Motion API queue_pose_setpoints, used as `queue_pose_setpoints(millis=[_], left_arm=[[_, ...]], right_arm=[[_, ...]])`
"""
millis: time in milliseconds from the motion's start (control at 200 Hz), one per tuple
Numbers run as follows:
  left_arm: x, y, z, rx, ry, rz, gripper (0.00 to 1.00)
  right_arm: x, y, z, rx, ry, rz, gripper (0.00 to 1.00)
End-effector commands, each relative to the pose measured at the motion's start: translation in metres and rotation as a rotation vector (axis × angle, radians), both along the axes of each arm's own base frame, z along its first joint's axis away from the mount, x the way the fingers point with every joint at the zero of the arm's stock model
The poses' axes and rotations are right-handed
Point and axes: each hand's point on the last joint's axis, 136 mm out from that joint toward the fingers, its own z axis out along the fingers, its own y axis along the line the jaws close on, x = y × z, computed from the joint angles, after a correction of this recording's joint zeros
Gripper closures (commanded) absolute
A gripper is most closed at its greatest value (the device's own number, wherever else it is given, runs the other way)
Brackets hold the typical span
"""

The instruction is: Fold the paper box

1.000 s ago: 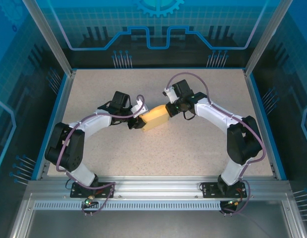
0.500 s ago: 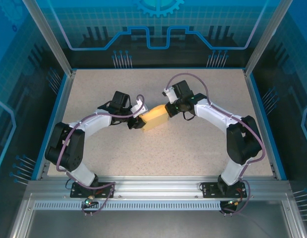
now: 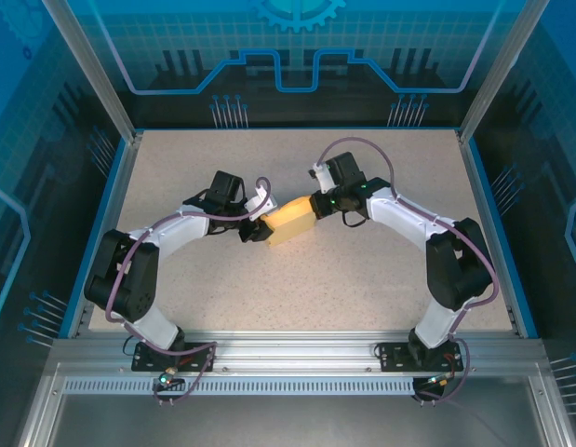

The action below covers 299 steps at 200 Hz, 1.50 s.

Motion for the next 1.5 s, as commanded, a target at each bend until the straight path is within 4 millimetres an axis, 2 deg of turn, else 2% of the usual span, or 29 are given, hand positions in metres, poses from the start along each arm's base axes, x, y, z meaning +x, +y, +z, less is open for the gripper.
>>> queue_pose_setpoints(millis=[0, 80, 375, 510, 625, 730, 941, 1181, 1316, 1491], left_arm=[[0.005, 0.022, -0.019, 0.092, 0.045, 0.094, 0.6], [0.005, 0.022, -0.018, 0.089, 0.04, 0.094, 0.6], [0.005, 0.022, -0.018, 0.086, 0.037, 0.098, 0.6], [0.006, 0.023, -0.018, 0.092, 0.034, 0.102, 0.6], [0.007, 0.023, -0.018, 0.092, 0.032, 0.106, 0.59], [0.008, 0.023, -0.016, 0.087, 0.028, 0.11, 0.58], [0.009, 0.02, -0.007, 0.048, 0.017, 0.123, 0.47], [0.005, 0.017, 0.019, -0.046, -0.022, 0.178, 0.3], [0.001, 0.019, 0.038, -0.124, -0.02, 0.26, 0.29], [-0.008, 0.029, 0.058, -0.226, 0.036, 0.458, 0.33]], right_arm=[[-0.023, 0.0, -0.008, 0.023, 0.132, -0.008, 0.96], [-0.022, -0.003, -0.011, -0.008, 0.118, -0.002, 0.96], [-0.025, -0.033, -0.053, -0.221, 0.074, 0.048, 0.96], [-0.025, -0.038, -0.059, -0.242, 0.058, 0.058, 0.96], [-0.023, -0.034, -0.057, -0.214, 0.054, 0.056, 0.96], [-0.022, -0.029, -0.048, -0.178, 0.048, 0.044, 0.96], [-0.019, -0.021, -0.023, -0.119, 0.03, 0.019, 0.97], [-0.023, -0.016, -0.016, -0.12, 0.039, -0.005, 0.97], [-0.023, -0.012, -0.012, -0.117, 0.04, -0.011, 0.97], [-0.022, -0.009, -0.013, -0.118, 0.044, -0.012, 0.97]])
